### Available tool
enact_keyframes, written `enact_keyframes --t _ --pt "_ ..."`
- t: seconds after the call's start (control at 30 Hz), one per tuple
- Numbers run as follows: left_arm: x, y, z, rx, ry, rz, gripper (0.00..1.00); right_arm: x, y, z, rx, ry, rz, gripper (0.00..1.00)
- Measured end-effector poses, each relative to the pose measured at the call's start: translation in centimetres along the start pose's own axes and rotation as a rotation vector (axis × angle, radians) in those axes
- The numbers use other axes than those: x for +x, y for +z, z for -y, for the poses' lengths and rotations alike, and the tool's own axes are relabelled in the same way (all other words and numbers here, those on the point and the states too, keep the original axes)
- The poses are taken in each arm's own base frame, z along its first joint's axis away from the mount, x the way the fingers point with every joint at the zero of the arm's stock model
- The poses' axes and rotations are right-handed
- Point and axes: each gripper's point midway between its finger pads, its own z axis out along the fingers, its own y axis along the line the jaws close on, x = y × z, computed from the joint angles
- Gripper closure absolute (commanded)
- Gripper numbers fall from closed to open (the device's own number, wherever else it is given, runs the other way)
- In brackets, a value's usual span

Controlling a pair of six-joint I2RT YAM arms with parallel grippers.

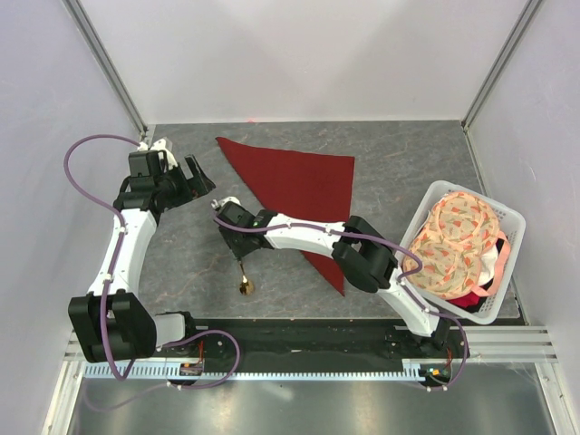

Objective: Fold the napkin, place the utensils inside, and roll it up
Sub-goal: Grab a utensil with the right arm

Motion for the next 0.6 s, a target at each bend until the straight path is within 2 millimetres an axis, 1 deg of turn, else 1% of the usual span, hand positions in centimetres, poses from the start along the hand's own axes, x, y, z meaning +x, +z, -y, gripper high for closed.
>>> enact_keyframes --t 0.03,0.1,0.2,0.23,0.27,0.3,0.33,0.37,0.6 --pt "0.0 0.0 0.0 0.0 0.0 0.0 0.0 0.0 0.1 0.2 0.011 -0.003 0.002 0.66" --pt "0.0 0.0 0.0 0.002 0.0 -0.001 0.0 -0.2 0.2 0.6 0.032 -0.01 0.005 0.69" --pt "0.0 0.0 0.0 0.001 -0.002 0.0 0.0 -0.1 0.1 1.3 0.074 -0.024 0.008 0.77" --pt "-0.1 0.0 -0.1 0.001 -0.003 0.001 0.0 0.0 0.1 1.5 0.086 -0.028 0.008 0.83" --pt "-0.1 -0.1 -0.1 0.0 -0.002 0.003 0.0 0.0 0.1 1.6 0.094 -0.031 0.01 0.86" --pt "-0.1 -0.2 -0.1 0.0 -0.002 0.006 0.0 0.0 0.1 1.7 0.102 -0.034 0.013 0.94" --pt "-0.1 -0.3 -0.1 -0.001 -0.002 0.01 0.0 0.0 0.1 1.9 0.11 -0.037 0.017 0.98" --pt "-0.1 -0.4 -0.1 -0.002 0.0 0.014 0.0 0.0 0.1 2.0 0.116 -0.039 0.023 1.0" --pt "-0.3 -0.7 -0.1 -0.003 0.002 0.028 0.0 0.9 -0.9 3.7 0.105 -0.045 0.027 1.0"
